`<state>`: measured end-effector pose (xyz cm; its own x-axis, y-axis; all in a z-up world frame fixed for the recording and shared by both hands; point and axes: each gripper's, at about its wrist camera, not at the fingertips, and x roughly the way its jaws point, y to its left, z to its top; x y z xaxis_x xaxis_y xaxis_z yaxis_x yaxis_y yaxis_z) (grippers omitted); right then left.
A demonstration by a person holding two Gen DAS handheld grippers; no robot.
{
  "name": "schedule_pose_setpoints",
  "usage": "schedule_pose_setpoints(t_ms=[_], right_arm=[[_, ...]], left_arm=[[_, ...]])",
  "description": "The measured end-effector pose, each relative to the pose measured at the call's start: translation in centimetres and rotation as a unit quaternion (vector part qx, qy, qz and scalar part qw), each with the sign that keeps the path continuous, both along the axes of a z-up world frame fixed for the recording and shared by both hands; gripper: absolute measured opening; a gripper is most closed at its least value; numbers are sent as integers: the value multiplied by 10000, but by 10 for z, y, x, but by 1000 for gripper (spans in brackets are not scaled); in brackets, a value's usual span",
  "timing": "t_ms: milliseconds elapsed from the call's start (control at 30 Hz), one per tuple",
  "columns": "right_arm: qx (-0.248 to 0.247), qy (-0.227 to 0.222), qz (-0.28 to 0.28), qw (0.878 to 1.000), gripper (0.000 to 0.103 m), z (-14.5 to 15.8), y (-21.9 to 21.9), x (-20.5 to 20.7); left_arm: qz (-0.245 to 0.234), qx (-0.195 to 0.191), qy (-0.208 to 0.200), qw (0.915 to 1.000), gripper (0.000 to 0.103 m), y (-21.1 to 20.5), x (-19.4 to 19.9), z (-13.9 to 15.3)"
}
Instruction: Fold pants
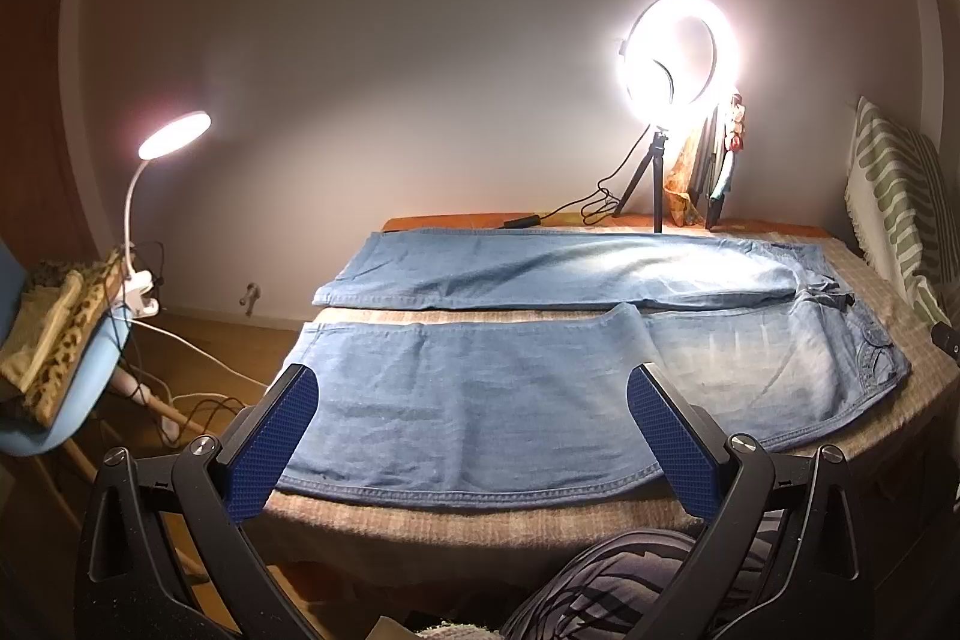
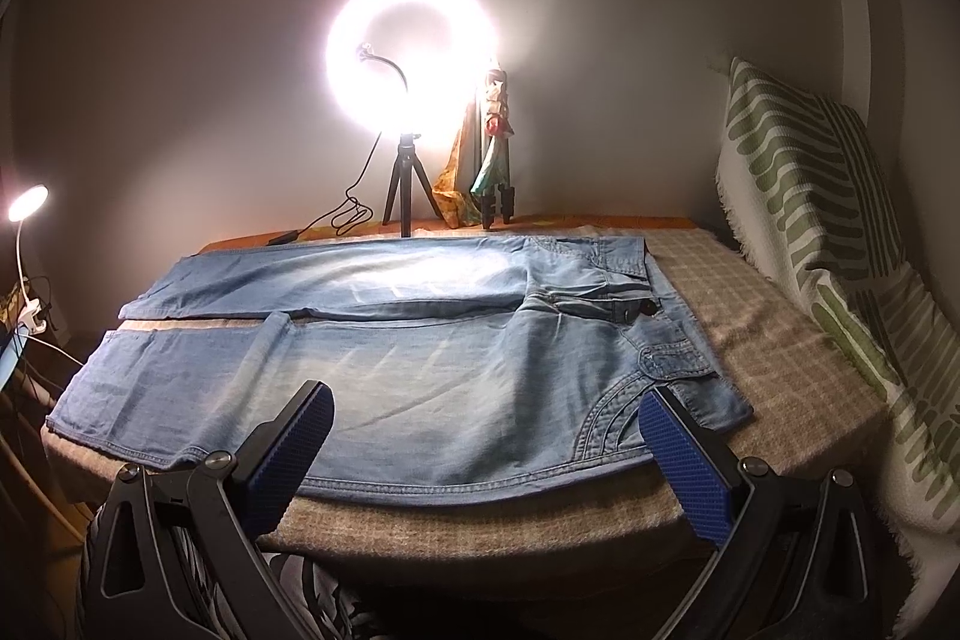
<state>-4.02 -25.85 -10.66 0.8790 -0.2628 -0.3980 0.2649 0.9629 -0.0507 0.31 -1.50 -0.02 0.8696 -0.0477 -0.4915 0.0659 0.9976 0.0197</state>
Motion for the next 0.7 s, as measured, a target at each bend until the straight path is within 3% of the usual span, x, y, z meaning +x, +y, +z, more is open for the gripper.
schedule_pose_setpoints(t_ms=[333, 533, 700], right_arm=[[-82, -35, 124, 9999, 103, 13, 2, 12], [-128, -42, 360, 9993, 103, 23, 5, 31], [-1, 6, 865, 9963, 103, 38, 2, 67]], left_arm=[[-52, 162, 35, 9998, 103, 1, 11, 3], [-160, 105, 418, 9989, 103, 15, 34, -9], [-194, 117, 651, 9976, 103, 28, 62, -19]])
